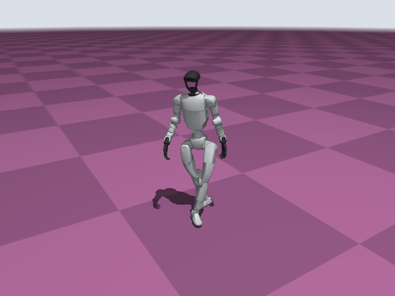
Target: Walk run
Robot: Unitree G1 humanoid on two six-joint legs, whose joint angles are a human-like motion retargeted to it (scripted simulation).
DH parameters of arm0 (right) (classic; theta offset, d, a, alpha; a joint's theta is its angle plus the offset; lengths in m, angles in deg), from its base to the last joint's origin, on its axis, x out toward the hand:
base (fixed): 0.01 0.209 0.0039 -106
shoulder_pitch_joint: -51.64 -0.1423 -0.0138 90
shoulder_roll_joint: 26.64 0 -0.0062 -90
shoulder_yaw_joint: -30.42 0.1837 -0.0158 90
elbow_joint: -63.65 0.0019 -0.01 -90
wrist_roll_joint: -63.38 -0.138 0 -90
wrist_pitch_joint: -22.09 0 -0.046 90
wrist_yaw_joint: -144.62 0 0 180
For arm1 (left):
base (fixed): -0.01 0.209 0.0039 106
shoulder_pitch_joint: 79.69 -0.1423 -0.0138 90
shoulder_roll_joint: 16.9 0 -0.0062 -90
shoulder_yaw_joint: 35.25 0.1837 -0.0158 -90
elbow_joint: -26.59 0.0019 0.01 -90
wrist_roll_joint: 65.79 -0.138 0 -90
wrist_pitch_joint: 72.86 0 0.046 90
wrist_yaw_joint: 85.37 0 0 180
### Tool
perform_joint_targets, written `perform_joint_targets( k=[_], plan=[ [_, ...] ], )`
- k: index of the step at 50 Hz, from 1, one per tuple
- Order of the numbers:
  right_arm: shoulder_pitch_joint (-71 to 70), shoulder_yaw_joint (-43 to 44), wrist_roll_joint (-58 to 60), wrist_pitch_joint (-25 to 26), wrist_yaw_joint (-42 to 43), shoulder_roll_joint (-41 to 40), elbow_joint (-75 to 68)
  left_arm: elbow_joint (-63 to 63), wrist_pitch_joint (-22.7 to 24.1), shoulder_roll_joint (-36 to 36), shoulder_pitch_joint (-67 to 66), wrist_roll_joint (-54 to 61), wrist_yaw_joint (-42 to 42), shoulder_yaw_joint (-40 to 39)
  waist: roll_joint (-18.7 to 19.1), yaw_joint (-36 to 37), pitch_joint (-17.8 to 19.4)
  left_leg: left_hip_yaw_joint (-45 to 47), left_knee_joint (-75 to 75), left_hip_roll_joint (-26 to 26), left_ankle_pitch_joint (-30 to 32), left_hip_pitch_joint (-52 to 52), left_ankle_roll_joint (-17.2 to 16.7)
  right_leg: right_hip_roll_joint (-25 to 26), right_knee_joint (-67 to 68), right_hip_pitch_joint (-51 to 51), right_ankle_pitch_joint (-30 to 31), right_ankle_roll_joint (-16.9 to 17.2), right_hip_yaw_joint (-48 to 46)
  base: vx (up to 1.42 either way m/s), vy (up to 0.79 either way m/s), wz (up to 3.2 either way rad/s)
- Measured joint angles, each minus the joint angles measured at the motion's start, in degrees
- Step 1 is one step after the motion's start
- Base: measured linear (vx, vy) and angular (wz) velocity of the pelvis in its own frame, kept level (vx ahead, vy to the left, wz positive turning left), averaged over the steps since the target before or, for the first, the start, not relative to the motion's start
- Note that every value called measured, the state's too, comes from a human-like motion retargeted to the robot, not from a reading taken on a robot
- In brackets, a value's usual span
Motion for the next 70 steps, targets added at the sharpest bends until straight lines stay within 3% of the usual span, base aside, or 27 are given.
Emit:
perform_joint_targets(
  k=[3,5,8,10,12,14,17,20,23,27,30,35,38,40,41,44,47,48,50,52,55,58,62,68,70],
  plan=[
    [0.33,0.14,4.17,-0.21,0.74,-0.34,-4.13,2.24,0.98,-1.46,-1.55,3.06,-0.83,-1.88,-1.66,1.93,-0.65,-0.79,-1.38,-1.85,3.27,1.89,3.43,-0.47,1.64,1.78,1.56,2.14,0.15,0.67,-0.02,0.30],
    [0.71,0.69,7.50,-0.27,1.89,-0.72,-7.59,2.65,1.41,-2.37,-2.52,4.34,-1.47,-3.13,-2.71,2.82,-1.40,-6.48,-1.86,-3.99,2.32,1.83,5.57,-1.28,3.79,2.60,5.29,3.91,0.08,0.75,0.02,0.40],
    [1.71,1.32,12.19,1.46,5.04,-1.51,-13.13,2.65,-0.43,-2.98,-2.03,6.48,-1.44,-4.26,-1.83,1.93,-2.14,-7.65,-0.61,-2.69,-0.06,3.62,5.07,-2.70,10.23,3.21,18.72,5.05,-2.63,0.66,0.04,0.81],
    [3.21,1.41,13.14,2.20,7.02,-1.45,-16.44,2.65,-0.28,-2.79,-0.72,7.03,-0.80,-4.23,0.89,0.83,-2.30,-10.51,-0.15,-0.95,-1.62,5.54,5.22,-3.10,17.28,2.80,26.98,0.79,-5.16,0.69,0.08,1.31],
    [4.45,1.63,13.30,2.76,8.28,-1.00,-19.54,1.38,0.29,-2.54,1.13,6.40,-0.08,-3.15,3.75,-0.58,-1.91,-15.62,0.12,0.38,-2.49,7.55,5.36,-1.94,27.09,-0.78,30.25,-6.64,-1.99,0.70,0.12,1.70],
    [5.30,2.45,13.60,4.18,9.49,-0.92,-22.25,-1.07,-0.42,-2.19,3.73,4.31,1.27,-1.75,5.33,-1.46,-1.62,-19.97,0.30,0.71,-2.72,8.74,5.21,-0.43,35.67,-6.23,28.24,-6.60,4.83,0.62,0.11,1.75],
    [7.18,4.74,13.15,6.70,12.01,-1.86,-25.19,-5.34,-2.13,-1.26,8.51,-0.63,4.12,1.04,6.97,-2.76,-0.90,-27.20,0.20,0.10,-2.45,10.79,5.40,3.32,41.81,-13.55,22.84,-2.79,15.66,0.41,0.03,2.08],
    [9.18,5.78,10.38,7.16,13.74,-2.92,-27.38,-10.31,-2.37,-0.35,13.26,-4.24,6.04,5.33,7.30,-4.35,-0.17,-34.67,-0.20,-1.71,-2.29,13.48,6.06,3.34,41.49,-18.56,17.92,-3.14,19.64,0.48,-0.03,2.28],
    [10.54,5.93,8.83,7.45,13.53,-4.20,-28.13,-14.99,-1.37,0.52,17.31,-5.73,7.81,9.70,6.57,-6.57,0.55,-41.76,0.56,-3.88,-2.75,15.48,6.60,1.46,35.17,-22.83,16.65,-2.65,23.80,0.54,-0.10,2.18],
    [10.66,5.25,9.47,7.94,11.89,-4.85,-28.85,-18.88,0.08,1.39,21.53,-6.34,9.30,13.49,4.71,-9.14,2.34,-49.59,1.81,-7.41,-3.70,19.12,6.64,1.61,20.89,-26.31,19.34,1.16,34.20,0.53,-0.16,1.80],
    [9.59,4.62,11.25,8.84,10.42,-4.65,-29.09,-19.97,0.72,1.74,23.32,-6.27,9.37,15.01,2.55,-10.09,4.24,-54.04,2.22,-10.68,-4.35,23.13,6.64,-1.78,10.02,-27.70,20.77,5.04,37.52,0.54,-0.17,1.26],
    [7.46,3.82,13.80,8.99,10.10,-3.93,-28.49,-18.20,1.39,1.87,21.99,-6.16,7.87,14.35,1.65,-10.63,7.14,-54.67,1.16,-11.63,-3.74,30.87,6.64,-5.09,-1.68,-29.69,14.97,17.94,29.86,0.70,-0.22,0.57],
    [4.69,3.89,14.83,9.65,9.83,-2.65,-29.93,-13.92,0.85,2.14,18.95,-7.78,7.30,11.99,1.45,-13.07,6.92,-53.76,2.15,-11.31,-0.35,33.32,4.39,-4.43,1.05,-29.02,14.56,14.94,29.86,0.73,-0.22,0.59],
    [3.65,4.62,15.60,9.97,9.53,-1.98,-30.55,-10.32,-0.27,2.55,15.99,-9.59,6.68,11.04,1.88,-16.14,6.25,-54.54,4.82,-10.69,4.00,34.21,1.95,-4.97,3.08,-27.72,18.60,12.45,26.58,0.81,-0.25,1.34],
    [3.33,5.16,15.86,9.95,9.30,-1.59,-30.65,-8.25,-1.11,2.68,14.63,-10.99,5.88,10.60,2.36,-18.49,6.03,-55.01,7.51,-9.91,7.85,34.16,0.19,-4.37,3.22,-26.65,20.66,11.75,29.57,0.92,-0.30,1.70],
    [1.91,6.43,15.12,9.71,8.98,-0.57,-31.11,-3.43,-4.83,2.75,10.96,-15.39,2.94,10.98,3.42,-19.70,5.46,-50.53,17.42,-8.30,22.68,31.10,-7.17,-2.42,5.63,-24.21,19.55,6.45,36.21,0.81,-0.27,0.91],
    [-0.53,6.40,13.16,10.40,9.29,0.29,-31.56,-2.28,-7.53,2.27,7.63,-20.85,0.93,13.04,2.38,-20.13,5.58,-41.69,31.87,-5.13,31.17,24.60,-14.60,-5.59,5.89,-20.01,16.24,2.66,28.10,0.82,-0.28,0.80],
    [-1.34,6.11,12.95,10.72,9.78,0.45,-31.35,-2.71,-7.27,2.12,6.50,-23.08,1.05,13.57,1.67,-19.69,5.56,-37.76,35.59,-3.56,31.61,22.72,-13.93,-6.17,5.61,-18.43,15.32,1.54,24.83,0.79,-0.29,0.74],
    [-3.28,5.53,13.31,10.96,10.93,0.85,-30.64,-4.50,-6.41,1.82,4.47,-27.23,1.78,14.95,0.49,-19.96,5.54,-33.56,40.57,-1.41,25.09,18.03,-8.84,-4.70,5.29,-16.42,13.28,-0.67,29.61,0.65,-0.25,0.94],
    [-4.59,4.44,14.13,10.76,11.53,1.25,-29.04,-6.33,-5.28,1.33,2.42,-30.92,1.35,15.36,0.12,-17.27,5.70,-29.30,43.73,0.98,18.74,12.61,-5.55,-4.89,4.14,-13.98,12.34,-0.90,28.10,0.70,-0.25,0.27],
    [-6.00,2.33,14.68,10.09,11.31,1.85,-25.50,-7.16,-3.80,0.51,0.36,-33.87,-1.52,14.24,-0.41,-11.71,5.69,-32.65,42.08,-2.30,11.73,3.79,-7.42,-3.45,2.62,-11.41,10.91,-2.45,26.09,0.67,-0.22,-0.03],
    [-7.49,1.63,14.90,8.89,11.35,2.51,-22.43,-6.46,-4.32,-0.26,-1.03,-31.99,-2.91,12.65,0.22,-9.22,5.59,-29.60,32.85,0.45,7.12,-1.17,-4.64,-1.14,1.65,-8.83,8.61,-3.39,23.57,0.63,-0.21,0.69],
    [-9.88,1.49,14.79,8.98,10.78,3.58,-20.09,-4.54,-6.77,-2.13,-2.62,-26.57,-1.32,8.91,1.51,-6.64,5.66,-23.66,15.02,3.39,6.82,-4.63,-1.85,2.96,0.85,-5.07,5.73,-4.50,21.26,0.68,-0.17,0.58],
    [-12.03,1.19,13.72,9.03,10.20,3.88,-18.75,-1.45,-7.64,-4.33,-5.23,-20.49,-0.48,5.83,0.01,-4.11,4.35,-20.92,-6.61,-2.67,2.15,-5.60,-3.60,4.16,0.54,0.84,5.30,-3.11,16.69,0.78,-0.11,0.36],
    [-11.78,0.89,13.51,8.71,9.65,3.42,-18.39,-0.58,-7.84,-4.62,-5.71,-20.79,-1.05,5.46,-0.95,-3.14,3.77,-19.09,-5.78,-3.15,3.22,-4.23,0.01,3.91,1.69,2.43,7.15,-1.93,16.71,0.94,-0.06,0.08]
  ],
)
